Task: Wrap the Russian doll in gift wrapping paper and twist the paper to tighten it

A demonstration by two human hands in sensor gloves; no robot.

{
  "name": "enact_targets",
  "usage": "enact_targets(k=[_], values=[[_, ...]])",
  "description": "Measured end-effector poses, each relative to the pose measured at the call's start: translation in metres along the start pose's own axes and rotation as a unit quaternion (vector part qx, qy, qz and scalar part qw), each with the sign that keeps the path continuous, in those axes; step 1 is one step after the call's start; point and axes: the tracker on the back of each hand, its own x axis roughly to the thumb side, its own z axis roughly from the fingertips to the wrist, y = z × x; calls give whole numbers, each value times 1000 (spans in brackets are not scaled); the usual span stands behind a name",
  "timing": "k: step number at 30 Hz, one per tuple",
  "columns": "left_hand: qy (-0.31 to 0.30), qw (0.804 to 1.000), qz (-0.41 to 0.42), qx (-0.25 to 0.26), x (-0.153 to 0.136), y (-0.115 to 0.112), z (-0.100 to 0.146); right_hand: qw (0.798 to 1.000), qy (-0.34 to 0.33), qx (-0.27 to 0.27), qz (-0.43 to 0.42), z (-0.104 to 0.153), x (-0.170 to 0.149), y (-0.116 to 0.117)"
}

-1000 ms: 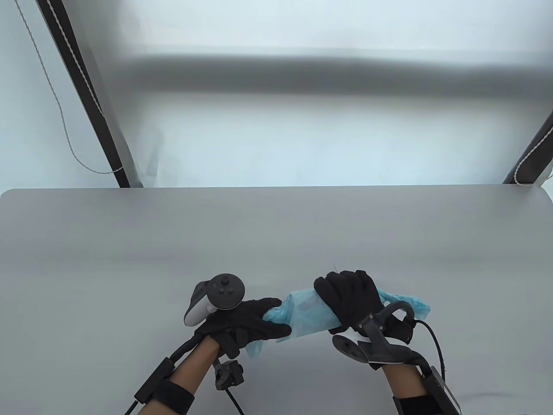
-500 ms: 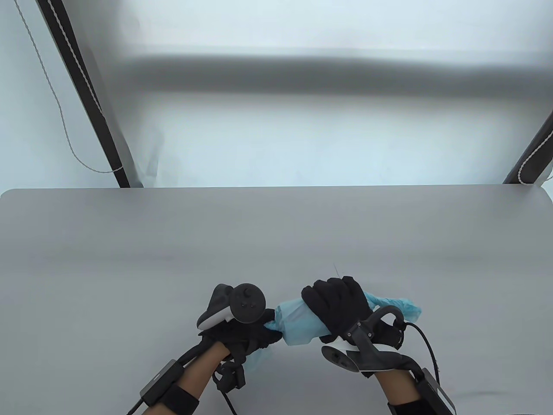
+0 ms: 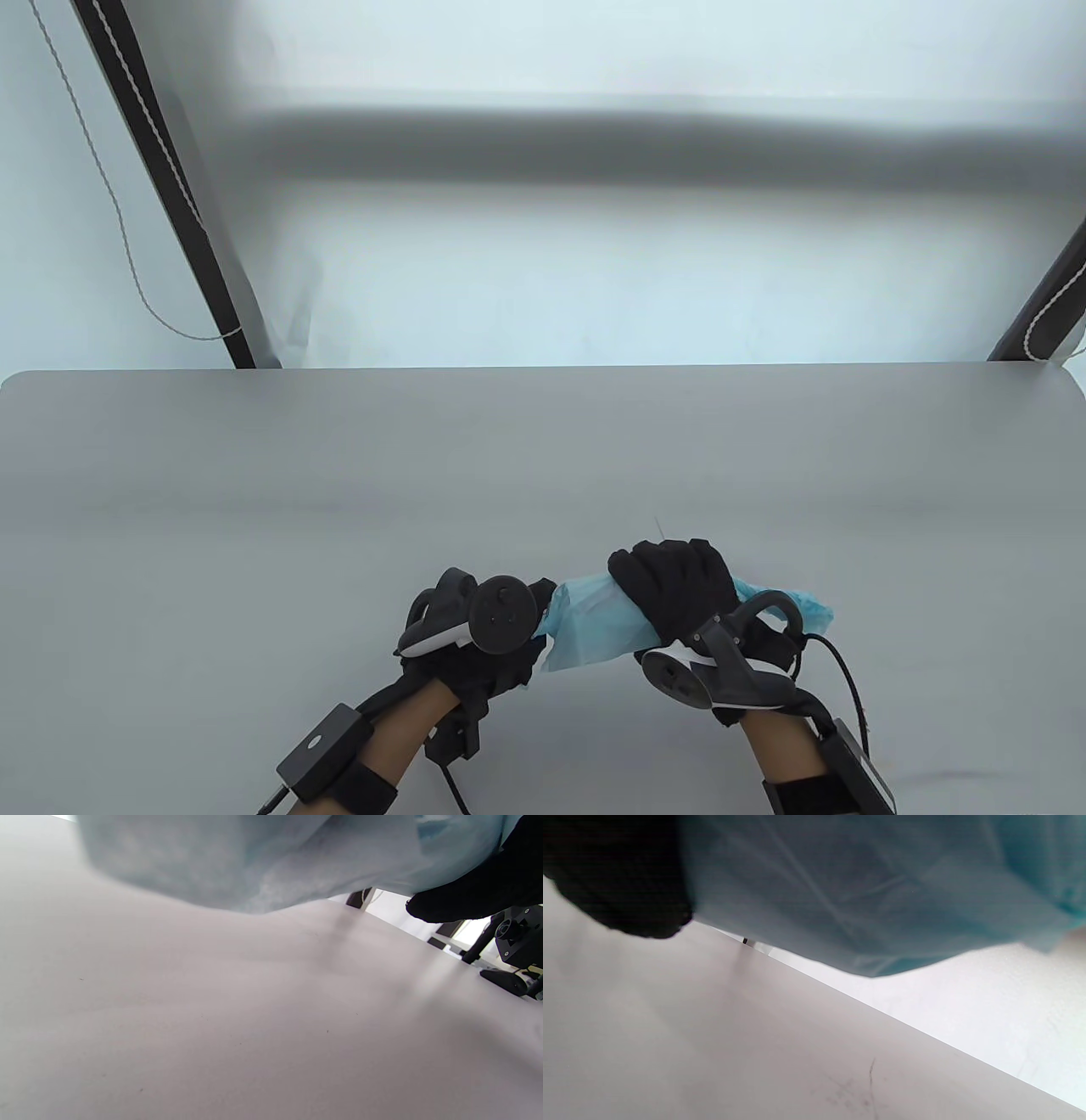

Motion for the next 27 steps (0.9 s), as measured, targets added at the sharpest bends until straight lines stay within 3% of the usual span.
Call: enact_targets(k=[6,9,12,14,17,22,27], values=[[-78,987,123,-63,-11,5,8,1000,23,3,-5,1,-12,4],[-91,964,236,-78,-17,4,8,1000,24,0,-10,3,-16,3],[-86,929,348,-94,-25,6,5,1000,23,-5,-14,6,-17,1],[-81,917,374,-112,-29,9,5,1000,15,-8,-10,6,-15,-1],[-65,917,381,-96,-34,13,6,1000,7,-20,-10,5,-12,-5],[-10,963,254,-89,-30,17,7,999,-13,-30,6,5,-4,-8],[26,972,206,-108,-23,10,1,999,-25,-27,20,4,0,-8]])
